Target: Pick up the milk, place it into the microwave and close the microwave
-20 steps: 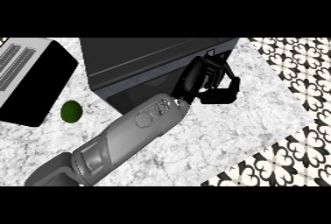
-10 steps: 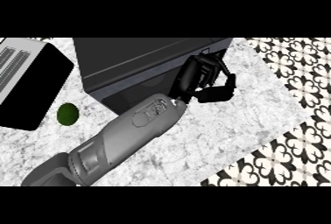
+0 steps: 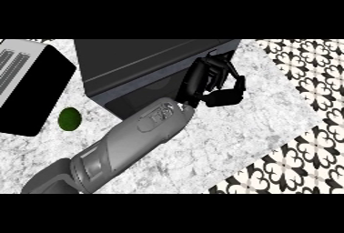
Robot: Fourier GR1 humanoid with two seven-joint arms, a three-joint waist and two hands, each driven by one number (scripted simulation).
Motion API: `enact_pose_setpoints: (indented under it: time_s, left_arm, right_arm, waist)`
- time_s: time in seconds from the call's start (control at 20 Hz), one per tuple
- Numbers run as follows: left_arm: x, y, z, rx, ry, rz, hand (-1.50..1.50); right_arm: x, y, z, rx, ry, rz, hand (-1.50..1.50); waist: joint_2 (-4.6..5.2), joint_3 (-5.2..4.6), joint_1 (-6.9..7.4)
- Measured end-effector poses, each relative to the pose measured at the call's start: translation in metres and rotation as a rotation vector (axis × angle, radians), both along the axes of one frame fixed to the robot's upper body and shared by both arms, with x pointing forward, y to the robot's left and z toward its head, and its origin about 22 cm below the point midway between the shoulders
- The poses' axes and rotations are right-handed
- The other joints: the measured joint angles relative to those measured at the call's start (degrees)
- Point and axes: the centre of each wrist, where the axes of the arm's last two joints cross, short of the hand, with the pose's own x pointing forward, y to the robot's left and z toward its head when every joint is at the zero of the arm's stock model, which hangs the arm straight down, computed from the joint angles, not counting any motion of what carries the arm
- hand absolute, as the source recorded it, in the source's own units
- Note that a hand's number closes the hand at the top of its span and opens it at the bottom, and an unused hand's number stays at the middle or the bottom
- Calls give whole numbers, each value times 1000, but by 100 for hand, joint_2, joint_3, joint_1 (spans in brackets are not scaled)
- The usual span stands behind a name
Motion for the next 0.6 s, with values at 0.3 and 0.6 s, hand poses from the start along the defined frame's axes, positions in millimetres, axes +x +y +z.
enact_pose_setpoints:
  time_s: [0.3,0.6]
  left_arm:
    - [0,1,0,-6,-11,15,150]
    - [0,1,0,-8,-14,23,150]
  right_arm:
    - [2,-3,7,2,-5,9,-150]
    - [5,-5,13,10,-9,21,-150]
  waist:
    - [13,4,-34]
    - [12,4,-49]
